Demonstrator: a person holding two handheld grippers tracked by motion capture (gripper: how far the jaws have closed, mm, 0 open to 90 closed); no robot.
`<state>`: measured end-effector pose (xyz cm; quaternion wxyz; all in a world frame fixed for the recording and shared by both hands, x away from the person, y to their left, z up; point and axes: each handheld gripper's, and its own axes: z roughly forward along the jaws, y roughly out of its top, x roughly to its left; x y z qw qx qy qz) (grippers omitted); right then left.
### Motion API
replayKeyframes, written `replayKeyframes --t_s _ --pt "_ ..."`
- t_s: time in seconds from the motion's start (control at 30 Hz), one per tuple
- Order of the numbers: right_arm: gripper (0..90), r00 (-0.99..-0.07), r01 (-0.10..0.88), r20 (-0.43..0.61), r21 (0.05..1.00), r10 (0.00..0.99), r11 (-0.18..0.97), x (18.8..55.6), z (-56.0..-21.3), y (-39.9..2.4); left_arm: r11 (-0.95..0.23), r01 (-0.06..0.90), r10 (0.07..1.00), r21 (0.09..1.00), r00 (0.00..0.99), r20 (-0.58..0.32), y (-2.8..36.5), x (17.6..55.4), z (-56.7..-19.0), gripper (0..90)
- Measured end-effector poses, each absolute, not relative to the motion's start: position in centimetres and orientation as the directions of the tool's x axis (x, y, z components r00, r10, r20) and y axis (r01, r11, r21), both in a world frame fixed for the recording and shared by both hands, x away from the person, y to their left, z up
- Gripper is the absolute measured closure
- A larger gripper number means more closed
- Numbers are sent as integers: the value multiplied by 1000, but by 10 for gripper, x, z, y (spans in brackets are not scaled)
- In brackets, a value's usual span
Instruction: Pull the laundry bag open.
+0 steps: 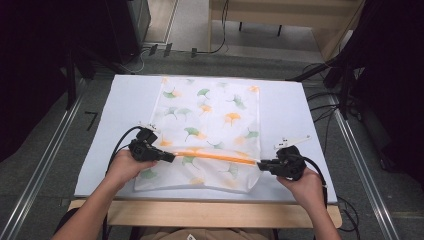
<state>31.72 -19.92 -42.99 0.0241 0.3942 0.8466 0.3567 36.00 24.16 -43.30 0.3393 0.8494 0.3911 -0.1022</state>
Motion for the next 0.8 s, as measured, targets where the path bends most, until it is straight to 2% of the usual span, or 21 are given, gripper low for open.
replayKeyframes --t_s 0.8 --pt "851 -694 648 247 624 677 437 317 -430 -198 -447 737 595 507 668 -446 246 360 -432 900"
